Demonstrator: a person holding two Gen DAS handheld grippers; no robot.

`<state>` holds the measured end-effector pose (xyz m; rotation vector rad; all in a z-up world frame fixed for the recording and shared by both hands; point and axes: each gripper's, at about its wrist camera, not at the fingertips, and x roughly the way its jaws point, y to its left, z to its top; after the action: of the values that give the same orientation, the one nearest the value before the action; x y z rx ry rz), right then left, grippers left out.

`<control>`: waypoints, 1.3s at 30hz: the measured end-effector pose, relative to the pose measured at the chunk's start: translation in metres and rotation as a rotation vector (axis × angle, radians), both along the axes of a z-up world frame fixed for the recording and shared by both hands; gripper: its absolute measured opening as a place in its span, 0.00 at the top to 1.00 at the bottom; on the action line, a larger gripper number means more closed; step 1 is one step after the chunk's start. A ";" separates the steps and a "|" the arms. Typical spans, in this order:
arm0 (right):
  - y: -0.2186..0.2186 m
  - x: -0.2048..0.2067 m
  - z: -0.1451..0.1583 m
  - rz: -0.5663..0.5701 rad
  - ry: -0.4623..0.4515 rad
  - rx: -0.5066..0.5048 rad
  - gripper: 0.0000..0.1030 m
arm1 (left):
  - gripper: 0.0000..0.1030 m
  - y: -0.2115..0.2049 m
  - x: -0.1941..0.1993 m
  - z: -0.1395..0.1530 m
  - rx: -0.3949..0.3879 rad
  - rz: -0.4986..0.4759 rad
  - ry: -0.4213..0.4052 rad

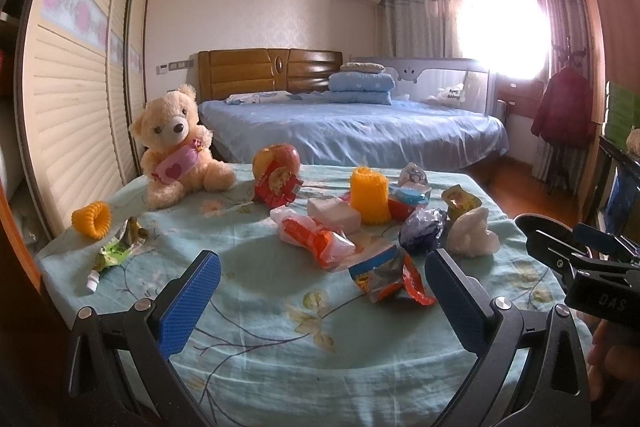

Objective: Collect trash

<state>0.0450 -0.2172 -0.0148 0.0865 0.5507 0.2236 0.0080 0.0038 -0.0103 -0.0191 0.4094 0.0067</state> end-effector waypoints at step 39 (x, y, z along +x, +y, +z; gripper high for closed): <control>-0.007 0.133 -0.059 0.163 0.408 0.052 0.46 | 0.67 -0.040 0.138 -0.046 -0.067 -0.165 0.397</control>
<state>0.1779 -0.2242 -0.0742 0.1397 0.9595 0.3833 0.1457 -0.0367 -0.0565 -0.0506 0.8070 -0.1682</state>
